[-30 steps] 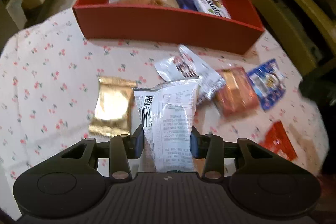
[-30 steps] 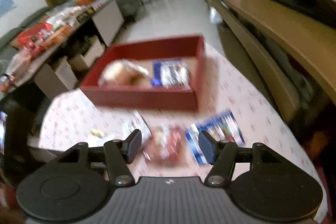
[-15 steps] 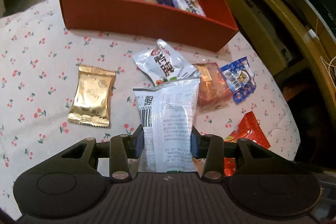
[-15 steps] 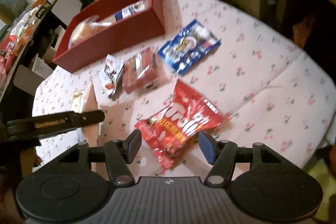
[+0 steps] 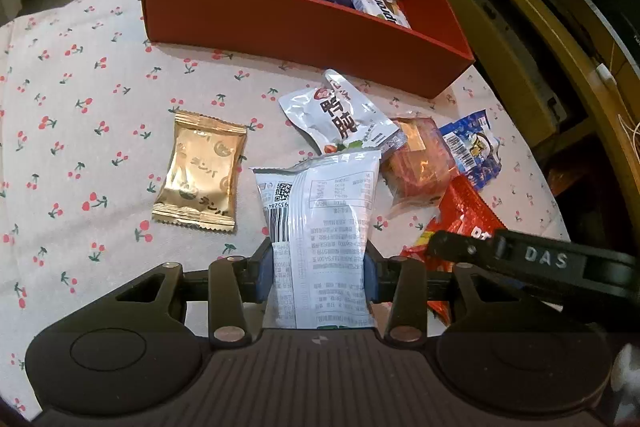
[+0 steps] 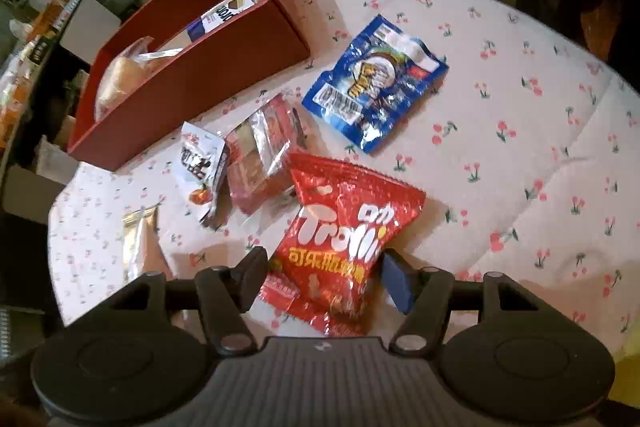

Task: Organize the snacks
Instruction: 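Grasp the red Trolli candy bag with the right tool while the left tool holds the pouch, then lift and carry the white pouch and Trolli bag over the red box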

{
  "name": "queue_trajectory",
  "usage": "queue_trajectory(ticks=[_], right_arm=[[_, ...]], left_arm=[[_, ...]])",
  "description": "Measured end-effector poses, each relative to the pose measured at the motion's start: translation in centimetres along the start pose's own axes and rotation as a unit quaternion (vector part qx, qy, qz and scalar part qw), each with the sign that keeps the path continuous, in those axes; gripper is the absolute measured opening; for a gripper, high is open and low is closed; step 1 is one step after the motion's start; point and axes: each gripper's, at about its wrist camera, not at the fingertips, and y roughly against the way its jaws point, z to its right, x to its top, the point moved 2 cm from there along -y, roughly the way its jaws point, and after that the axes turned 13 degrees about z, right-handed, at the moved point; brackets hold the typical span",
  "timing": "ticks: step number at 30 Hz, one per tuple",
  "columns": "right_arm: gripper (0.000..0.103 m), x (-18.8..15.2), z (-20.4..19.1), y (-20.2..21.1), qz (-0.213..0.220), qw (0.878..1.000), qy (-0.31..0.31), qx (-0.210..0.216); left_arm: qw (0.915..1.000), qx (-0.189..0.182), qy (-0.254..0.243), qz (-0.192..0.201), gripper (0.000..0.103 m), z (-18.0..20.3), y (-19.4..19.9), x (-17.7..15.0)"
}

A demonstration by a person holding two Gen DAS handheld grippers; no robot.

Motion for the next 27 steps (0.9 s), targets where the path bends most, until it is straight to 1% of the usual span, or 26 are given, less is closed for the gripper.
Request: queue_trajectory(ticks=[1,2,3,4,9,10,12,15,18,21,23,27], right_arm=[[0.069,0.1,-0.1,0.0,0.000,1.000,-0.001,0.003],[0.071,0.2,0.0,0.0,0.000,1.000,-0.011,0.009],[0.076,0.4,0.1,0.0,0.000,1.000,-0.021,0.014],[0.079,0.6,0.0,-0.1,0.001,1.000,-0.023,0.016],[0.081,0.4,-1.4,-1.3,0.015,0.999,0.026,-0.013],[0.079,0.4,-1.7,-1.4,0.024,0.999,0.036,-0.017],[0.059,0.3,-1.9,-1.5,0.032,0.997,0.068,-0.032],[0.055,-0.1,-2.0,-1.1,0.024,0.994,0.107,-0.026],[0.054,-1.0,-1.6,-0.1,0.018,0.990,0.140,-0.022],[0.055,-1.4,-0.7,0.5,0.005,0.990,0.141,-0.015],[0.055,-1.6,-0.3,0.7,0.004,0.991,0.132,-0.007],[0.063,-1.9,-0.7,0.9,-0.005,0.990,0.138,-0.009]], left_arm=[[1.0000,0.002,-0.001,0.000,0.051,-0.1,-0.1,0.0],[1.0000,0.003,-0.001,0.000,0.051,-0.2,-0.1,-0.1],[1.0000,0.005,0.000,-0.001,0.051,-0.3,-0.1,-0.1],[1.0000,0.006,0.002,-0.002,0.051,-0.5,-0.2,-0.1],[0.9998,0.015,0.010,-0.010,0.051,-1.2,-0.8,-0.4],[0.9998,0.016,0.010,-0.012,0.051,-1.2,-0.8,-0.4],[0.9997,0.016,0.008,-0.014,0.051,-1.3,-0.9,-0.6],[0.9998,0.012,0.005,-0.018,0.051,-1.2,-0.8,-0.6],[0.9997,0.006,-0.005,-0.024,0.052,-1.0,-0.6,-0.9],[0.9993,0.006,-0.026,-0.026,0.052,-0.4,-0.4,-1.7],[0.9989,0.007,-0.039,-0.024,0.053,0.0,-0.2,-2.0],[0.9987,0.010,-0.046,-0.020,0.054,0.1,-0.2,-2.3]])
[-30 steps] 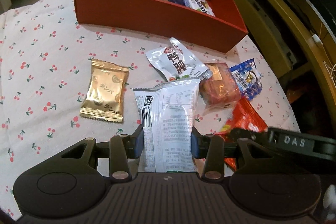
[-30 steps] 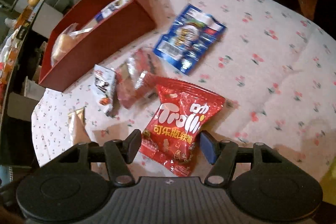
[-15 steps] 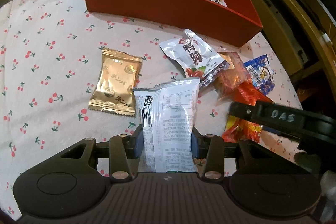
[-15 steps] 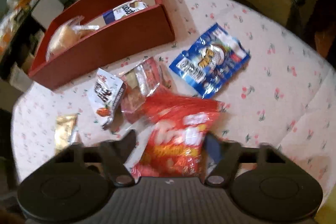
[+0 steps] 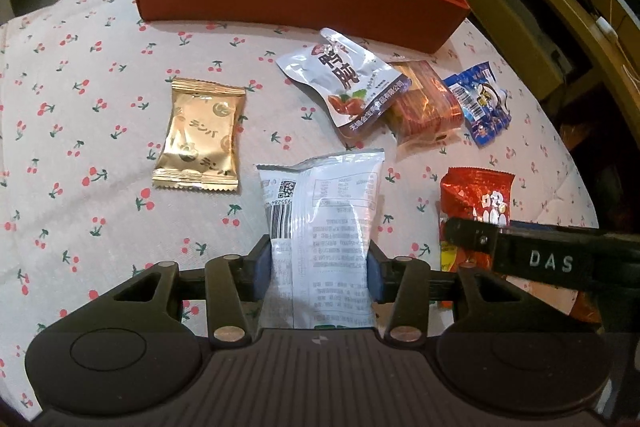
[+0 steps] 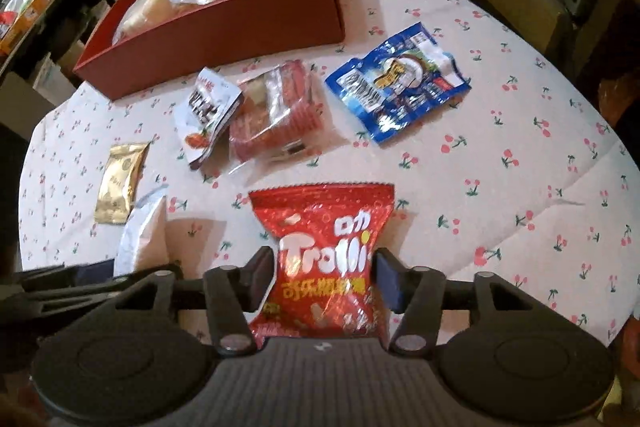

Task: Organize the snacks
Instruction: 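Lift and carry the white pouch and Trolli bag over the red box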

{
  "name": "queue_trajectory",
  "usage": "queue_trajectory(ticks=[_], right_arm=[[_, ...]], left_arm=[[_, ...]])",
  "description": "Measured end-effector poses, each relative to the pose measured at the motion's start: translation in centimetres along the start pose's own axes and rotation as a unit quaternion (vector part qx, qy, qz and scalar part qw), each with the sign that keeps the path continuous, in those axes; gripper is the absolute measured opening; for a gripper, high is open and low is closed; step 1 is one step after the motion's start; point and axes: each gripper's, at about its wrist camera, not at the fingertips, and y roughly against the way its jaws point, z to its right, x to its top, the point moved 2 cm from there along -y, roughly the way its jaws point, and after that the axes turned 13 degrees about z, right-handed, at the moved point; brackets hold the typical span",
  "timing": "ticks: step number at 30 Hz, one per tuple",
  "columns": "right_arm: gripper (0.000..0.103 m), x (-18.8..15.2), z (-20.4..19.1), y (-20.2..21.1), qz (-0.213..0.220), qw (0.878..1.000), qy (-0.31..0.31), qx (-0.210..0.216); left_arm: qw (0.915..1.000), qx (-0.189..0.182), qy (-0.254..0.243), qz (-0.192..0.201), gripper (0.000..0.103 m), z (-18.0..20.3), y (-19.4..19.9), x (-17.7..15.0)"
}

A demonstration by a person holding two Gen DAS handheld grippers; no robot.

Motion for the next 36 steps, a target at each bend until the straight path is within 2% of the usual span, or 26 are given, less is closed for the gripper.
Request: queue_trajectory(ticks=[3,6,9,13,25,36], right_arm=[[0.067,-0.6,-0.5,0.1,-0.010,1.000,0.010,0.004],[0.066,-0.8,-0.6,0.0,-0.001,1.000,0.022,0.000],[0.056,-0.8,-1.1,0.1,0.008,0.999,0.048,-0.015],[0.053,-0.8,-1.5,0.6,0.018,0.998,0.068,-0.007],[0.052,0.2,-1.8,2.9,0.072,0.995,0.069,0.005],[0.051,1.1,-2.4,3.8,0.097,0.993,0.068,0.021]], left_arm=[[1.0000,-0.001,-0.005,0.000,0.055,0.1,-0.1,-0.1],[0.9999,0.000,-0.011,0.001,0.057,0.2,-0.2,-0.1],[0.9998,0.005,-0.021,0.002,0.056,0.5,-0.2,-0.2],[0.9997,0.012,-0.021,0.003,0.052,0.5,-0.1,-0.3],[0.9995,0.004,-0.022,0.021,0.050,1.0,1.1,0.2],[0.9984,-0.003,-0.025,0.051,0.050,1.6,2.3,1.7]])
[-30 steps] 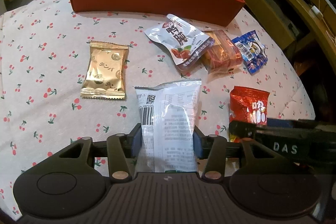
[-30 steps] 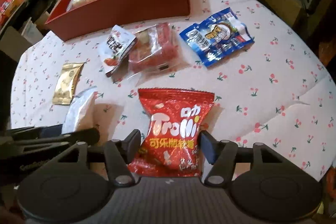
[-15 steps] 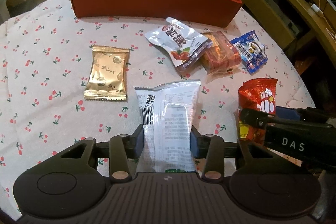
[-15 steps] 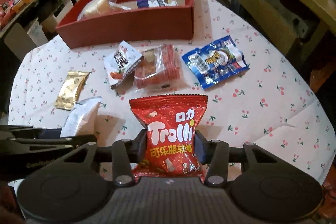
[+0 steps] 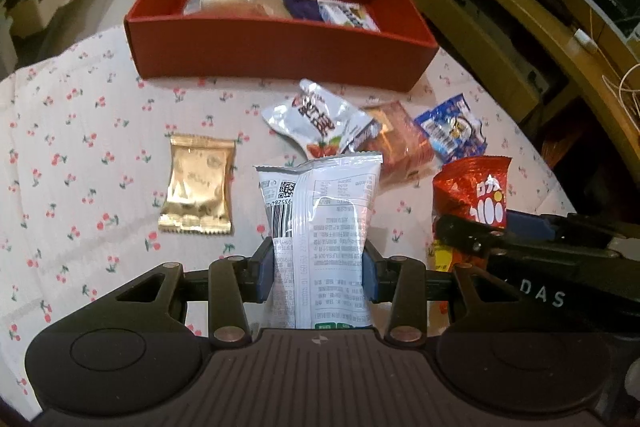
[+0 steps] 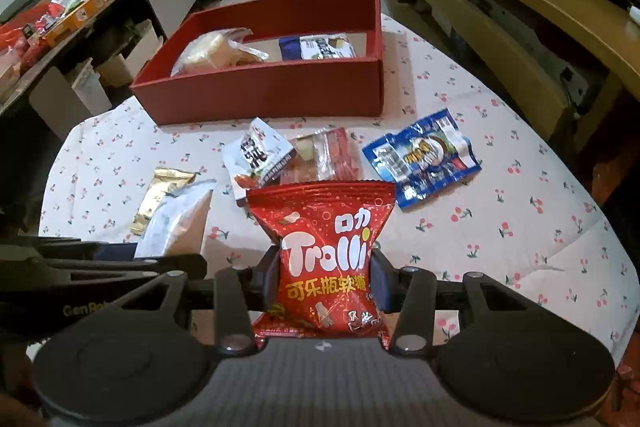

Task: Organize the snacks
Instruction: 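Lift and carry the white pouch and Trolli bag over the red box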

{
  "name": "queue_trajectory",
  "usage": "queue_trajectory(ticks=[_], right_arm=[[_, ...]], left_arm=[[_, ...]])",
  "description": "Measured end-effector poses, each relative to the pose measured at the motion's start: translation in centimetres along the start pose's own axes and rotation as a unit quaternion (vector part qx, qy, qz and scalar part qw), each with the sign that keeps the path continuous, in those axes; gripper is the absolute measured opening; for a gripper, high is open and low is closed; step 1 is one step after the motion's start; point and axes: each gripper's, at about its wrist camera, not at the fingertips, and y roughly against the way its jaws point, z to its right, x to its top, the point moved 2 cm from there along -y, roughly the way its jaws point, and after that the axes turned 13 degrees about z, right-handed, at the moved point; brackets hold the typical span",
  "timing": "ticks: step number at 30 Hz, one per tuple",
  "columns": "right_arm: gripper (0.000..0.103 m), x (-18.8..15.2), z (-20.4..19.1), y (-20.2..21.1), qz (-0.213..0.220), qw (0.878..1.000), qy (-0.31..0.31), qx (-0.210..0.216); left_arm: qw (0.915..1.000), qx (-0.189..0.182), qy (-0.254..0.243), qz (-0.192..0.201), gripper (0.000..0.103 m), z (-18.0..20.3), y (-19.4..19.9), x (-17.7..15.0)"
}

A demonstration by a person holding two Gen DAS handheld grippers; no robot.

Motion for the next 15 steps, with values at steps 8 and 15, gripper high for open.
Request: queue_trajectory(ticks=[8,15], right_arm=[[0.052,1.4,-0.4,-0.3,0.014,1.000,0.004,0.010],[0.051,2.3,-0.5,-0.6,0.022,1.000,0.007,0.012]], left_arm=[[0.9999,0.000,0.003,0.016,0.050,0.2,-0.1,1.5],[0.9996,0.008,0.002,0.027,0.050,0.2,-0.4,2.6]])
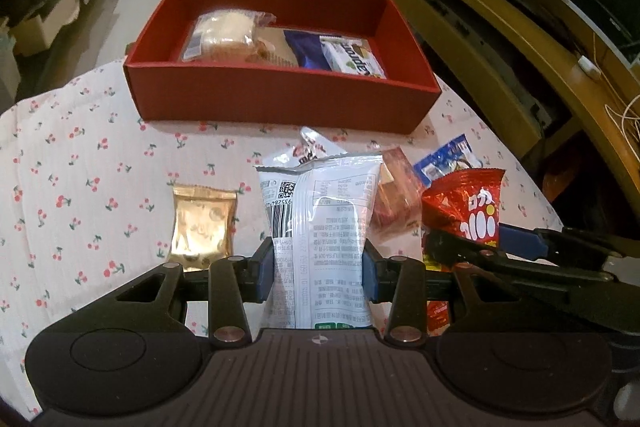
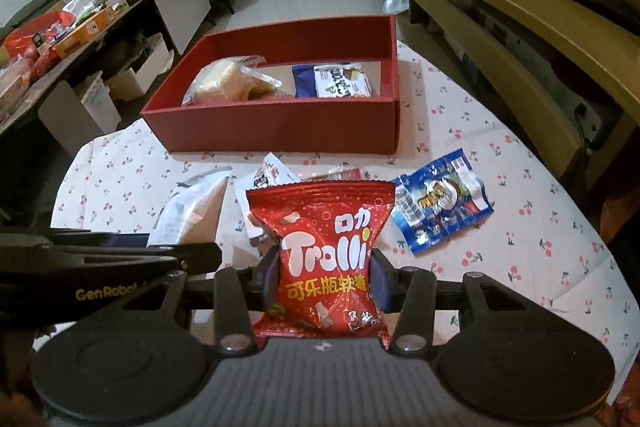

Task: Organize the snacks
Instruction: 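Lift and carry the white pouch and Trolli bag over the red box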

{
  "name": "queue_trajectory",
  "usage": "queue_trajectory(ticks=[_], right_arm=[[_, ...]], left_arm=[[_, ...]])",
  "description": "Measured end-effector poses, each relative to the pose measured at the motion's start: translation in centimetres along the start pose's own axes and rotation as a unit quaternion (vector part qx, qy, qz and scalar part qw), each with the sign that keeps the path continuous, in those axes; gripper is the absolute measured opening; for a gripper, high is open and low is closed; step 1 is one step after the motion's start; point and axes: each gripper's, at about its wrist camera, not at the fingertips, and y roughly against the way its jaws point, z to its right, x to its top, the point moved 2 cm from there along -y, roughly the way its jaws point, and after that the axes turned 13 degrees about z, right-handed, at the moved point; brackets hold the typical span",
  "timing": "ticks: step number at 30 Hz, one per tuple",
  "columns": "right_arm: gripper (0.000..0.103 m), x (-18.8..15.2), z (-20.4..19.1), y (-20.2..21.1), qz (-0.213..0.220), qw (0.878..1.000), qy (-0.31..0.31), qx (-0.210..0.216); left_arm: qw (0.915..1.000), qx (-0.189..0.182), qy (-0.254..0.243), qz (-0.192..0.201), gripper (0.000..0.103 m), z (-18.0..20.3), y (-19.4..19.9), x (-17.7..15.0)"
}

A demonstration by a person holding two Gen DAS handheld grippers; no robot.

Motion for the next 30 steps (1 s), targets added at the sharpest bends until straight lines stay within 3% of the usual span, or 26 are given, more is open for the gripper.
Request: queue_trajectory(ticks=[15,30], right_arm=[[0.051,2.9,-0.2,-1.1,0.024,1.000,-0.008,0.002],[0.051,7.5,0.2,-3.7,0.054,0.998,-0.019,-0.001]], left_arm=[[0.9996,0.011,-0.002,0.027,0.048,-0.3,-0.4,3.2],[0.9978,0.025,-0.010,0.061,0.047,-0.2,-2.1,8.5]])
